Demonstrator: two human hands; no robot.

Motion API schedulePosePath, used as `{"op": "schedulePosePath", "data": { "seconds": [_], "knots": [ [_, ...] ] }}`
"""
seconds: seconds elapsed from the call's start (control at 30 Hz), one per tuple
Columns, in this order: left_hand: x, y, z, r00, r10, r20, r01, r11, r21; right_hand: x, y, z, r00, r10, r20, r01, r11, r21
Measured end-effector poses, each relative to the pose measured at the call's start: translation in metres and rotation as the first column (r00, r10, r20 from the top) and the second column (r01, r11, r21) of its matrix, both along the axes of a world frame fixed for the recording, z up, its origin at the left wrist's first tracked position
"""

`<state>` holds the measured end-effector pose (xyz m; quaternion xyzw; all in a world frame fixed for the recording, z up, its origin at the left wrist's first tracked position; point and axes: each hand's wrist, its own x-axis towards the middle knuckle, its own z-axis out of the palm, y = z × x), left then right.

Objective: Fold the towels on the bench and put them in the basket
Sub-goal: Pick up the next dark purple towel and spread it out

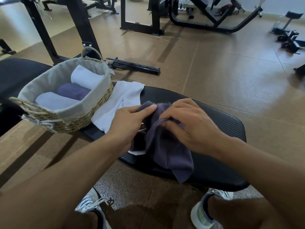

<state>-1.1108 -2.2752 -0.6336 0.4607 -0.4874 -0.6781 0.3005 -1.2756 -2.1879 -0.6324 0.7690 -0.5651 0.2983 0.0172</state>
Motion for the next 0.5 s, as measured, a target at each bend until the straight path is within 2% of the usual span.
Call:
{"op": "schedulePosePath", "data": {
  "seconds": [0.07, 0.13, 0.2, 0.27, 0.33, 0.5],
  "knots": [
    [0.003, 0.001, -0.002, 0.997, 0.064, 0.054, -0.052, 0.979, -0.198, 0.000, 0.000, 0.003, 0.994, -0.087, 0.062, 0.083, 0.994, 0.070],
    [0.004, 0.002, -0.001, 0.998, 0.036, 0.046, -0.022, 0.961, -0.275, 0.001, 0.001, 0.006, 0.975, -0.142, 0.174, 0.116, 0.982, 0.149],
    [0.004, 0.005, 0.000, 0.997, -0.074, 0.023, 0.077, 0.967, -0.244, 0.001, 0.002, 0.007, 0.952, -0.177, 0.249, 0.123, 0.968, 0.217],
    [0.004, 0.010, 0.001, 0.985, -0.164, -0.051, 0.153, 0.973, -0.175, 0.000, 0.004, 0.008, 0.947, -0.197, 0.254, 0.137, 0.962, 0.236],
    [0.003, 0.013, -0.001, 0.975, -0.183, -0.125, 0.169, 0.979, -0.116, -0.002, 0.005, 0.010, 0.934, -0.208, 0.291, 0.141, 0.962, 0.234],
    [0.001, 0.016, -0.001, 0.959, -0.193, -0.208, 0.176, 0.980, -0.095, -0.005, 0.009, 0.011, 0.892, -0.273, 0.361, 0.198, 0.952, 0.233]
  ]
}}
